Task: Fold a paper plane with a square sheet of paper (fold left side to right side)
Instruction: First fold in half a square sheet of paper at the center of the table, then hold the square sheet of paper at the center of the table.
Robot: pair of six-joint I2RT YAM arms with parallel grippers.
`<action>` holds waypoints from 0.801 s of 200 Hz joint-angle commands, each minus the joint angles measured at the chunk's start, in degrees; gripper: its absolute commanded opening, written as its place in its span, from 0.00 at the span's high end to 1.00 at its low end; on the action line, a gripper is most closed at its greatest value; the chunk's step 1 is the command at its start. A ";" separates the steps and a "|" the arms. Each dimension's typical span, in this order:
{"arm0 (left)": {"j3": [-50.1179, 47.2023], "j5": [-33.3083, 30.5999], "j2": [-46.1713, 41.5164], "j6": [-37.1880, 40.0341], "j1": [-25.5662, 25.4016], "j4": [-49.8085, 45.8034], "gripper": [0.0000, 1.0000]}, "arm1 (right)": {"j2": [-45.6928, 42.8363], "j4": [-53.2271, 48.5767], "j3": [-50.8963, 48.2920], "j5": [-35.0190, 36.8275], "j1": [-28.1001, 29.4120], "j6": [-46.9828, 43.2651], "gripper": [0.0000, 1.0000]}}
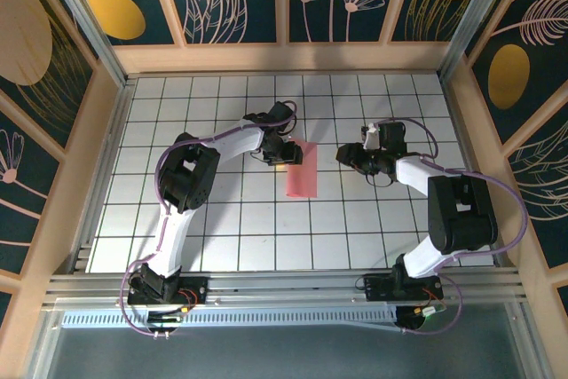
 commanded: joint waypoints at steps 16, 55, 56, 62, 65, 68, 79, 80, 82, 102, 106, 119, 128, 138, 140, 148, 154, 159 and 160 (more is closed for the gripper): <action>-1.23 0.32 8.55 1.43 -2.67 5.82 0.49 | -0.33 1.73 -0.83 -2.70 -0.30 0.41 0.53; -0.94 0.18 8.84 1.43 -2.86 5.51 0.49 | 1.17 2.40 -0.90 -3.88 0.68 0.61 0.54; -0.94 0.17 8.84 1.40 -2.81 5.53 0.49 | 1.22 2.45 -0.87 -3.92 0.74 0.68 0.53; -0.89 0.12 8.84 1.45 -2.85 5.51 0.49 | 1.51 2.60 -0.84 -4.05 0.94 0.81 0.53; -0.85 0.13 8.89 1.45 -2.81 5.53 0.49 | 1.58 2.64 -0.83 -4.14 1.07 0.90 0.53; -0.85 0.03 8.86 1.45 -2.85 5.46 0.49 | 1.82 2.74 -0.77 -4.27 1.21 0.97 0.53; -0.85 -0.01 8.87 1.45 -2.91 5.34 0.49 | 2.39 3.17 -0.59 -4.62 1.67 1.27 0.54; -0.85 -0.01 8.90 1.45 -2.93 5.31 0.49 | 2.45 3.19 -0.58 -4.65 1.76 1.31 0.54; -0.85 -0.02 8.92 1.45 -2.92 5.34 0.49 | 2.52 3.27 -0.53 -4.75 1.83 1.35 0.54; -0.85 -0.02 8.76 1.45 -2.86 5.26 0.49 | 3.51 3.60 0.02 -4.94 2.94 1.79 0.54; -0.89 -0.06 8.75 1.45 -2.88 5.21 0.48 | 3.67 3.69 0.12 -5.02 3.26 1.89 0.54; -1.15 -0.26 8.57 1.29 -2.87 5.43 0.49 | 4.25 3.78 0.52 -5.10 3.87 2.06 0.55; -1.43 -0.28 8.41 1.14 -2.90 5.71 0.49 | 4.65 3.99 0.73 -5.12 4.35 2.32 0.56; -1.62 -0.11 8.32 1.02 -2.90 6.02 0.49 | 5.11 4.38 0.91 -5.37 4.67 2.74 0.57; -1.68 -0.10 8.31 0.99 -2.89 6.02 0.49 | 5.23 4.47 0.96 -5.44 4.80 2.83 0.58; -1.70 -0.02 8.26 0.97 -2.92 6.15 0.48 | 5.74 4.61 1.28 -5.58 5.28 3.07 0.59; -1.80 -0.02 8.26 0.85 -2.91 6.12 0.49 | 6.14 4.69 1.52 -5.64 5.69 3.17 0.61; -1.89 -0.08 8.16 0.81 -2.90 6.22 0.49 | 6.58 4.83 1.83 -5.71 6.04 3.32 0.63; -1.94 -0.09 8.19 0.83 -2.88 6.28 0.49 | 6.65 4.85 1.82 -5.72 6.15 3.31 0.64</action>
